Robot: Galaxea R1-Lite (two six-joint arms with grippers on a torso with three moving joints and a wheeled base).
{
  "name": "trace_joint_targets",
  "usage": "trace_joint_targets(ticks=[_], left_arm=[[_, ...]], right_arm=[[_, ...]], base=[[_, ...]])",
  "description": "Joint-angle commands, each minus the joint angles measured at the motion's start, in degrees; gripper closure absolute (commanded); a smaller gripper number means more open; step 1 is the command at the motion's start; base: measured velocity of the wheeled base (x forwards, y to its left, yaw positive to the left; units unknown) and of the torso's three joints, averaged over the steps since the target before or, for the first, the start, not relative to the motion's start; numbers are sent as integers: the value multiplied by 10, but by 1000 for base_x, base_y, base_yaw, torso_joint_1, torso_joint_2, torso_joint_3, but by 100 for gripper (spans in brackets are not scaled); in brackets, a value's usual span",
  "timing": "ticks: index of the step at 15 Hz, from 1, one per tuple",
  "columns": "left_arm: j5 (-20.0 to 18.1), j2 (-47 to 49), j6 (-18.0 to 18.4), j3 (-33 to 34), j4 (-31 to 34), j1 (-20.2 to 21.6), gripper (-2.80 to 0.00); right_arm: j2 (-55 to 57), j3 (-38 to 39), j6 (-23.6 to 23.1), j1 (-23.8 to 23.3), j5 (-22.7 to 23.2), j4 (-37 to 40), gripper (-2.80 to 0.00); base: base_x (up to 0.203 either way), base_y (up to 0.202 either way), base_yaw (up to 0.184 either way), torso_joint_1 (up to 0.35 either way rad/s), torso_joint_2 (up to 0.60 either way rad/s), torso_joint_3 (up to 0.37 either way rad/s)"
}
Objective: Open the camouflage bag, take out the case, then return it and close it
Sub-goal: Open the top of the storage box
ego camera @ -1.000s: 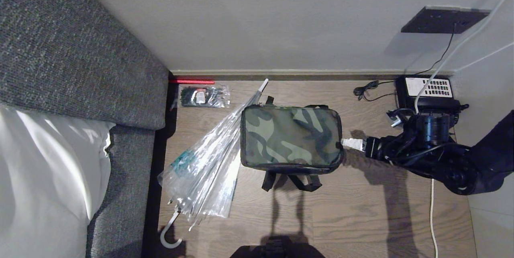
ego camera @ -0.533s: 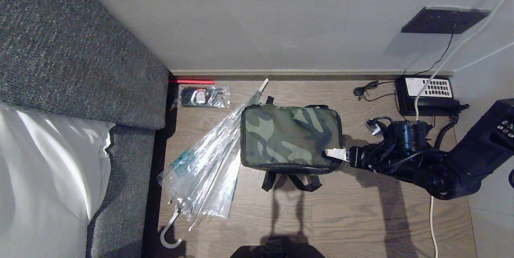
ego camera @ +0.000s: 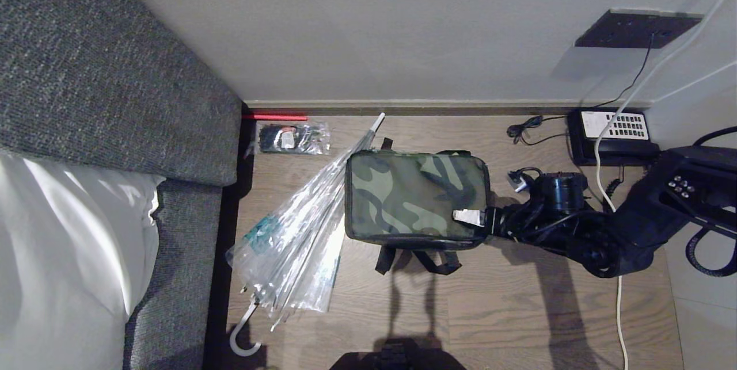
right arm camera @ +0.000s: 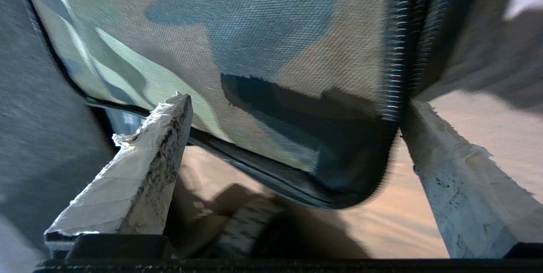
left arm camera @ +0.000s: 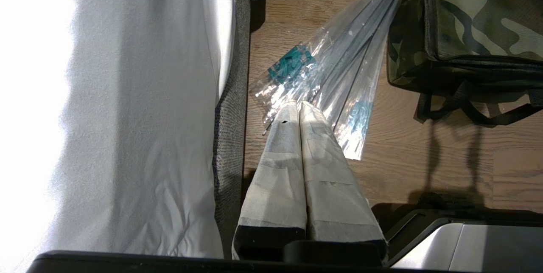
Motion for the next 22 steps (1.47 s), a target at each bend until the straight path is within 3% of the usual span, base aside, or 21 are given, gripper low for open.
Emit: trace_joint_targets(ticks=[1, 6, 8, 12, 13, 20, 22], left_arm=[[0, 0, 0, 0, 0, 1, 0], [0, 0, 0, 0, 0, 1, 0], [0, 0, 0, 0, 0, 0, 0], [0, 0, 0, 0, 0, 0, 0], [0, 0, 0, 0, 0, 0, 0], [0, 0, 0, 0, 0, 1, 0], [0, 0, 0, 0, 0, 0, 0]], right_arm=[[-2, -3, 30, 8, 3, -3, -280], [-35, 8, 58, 20, 18, -3, -280], [-42, 8, 103, 24, 18, -7, -280], [-52, 9, 102, 25, 18, -12, -280], [-55, 9, 100, 25, 18, -12, 0], [-79, 10, 78, 24, 18, -19, 0], [-81, 16, 68, 24, 18, -61, 0]], base=[[0, 0, 0, 0, 0, 0], [0, 0, 0, 0, 0, 0], [0, 0, 0, 0, 0, 0], [0, 0, 0, 0, 0, 0], [0, 0, 0, 0, 0, 0], [0, 0, 0, 0, 0, 0], [0, 0, 0, 0, 0, 0]])
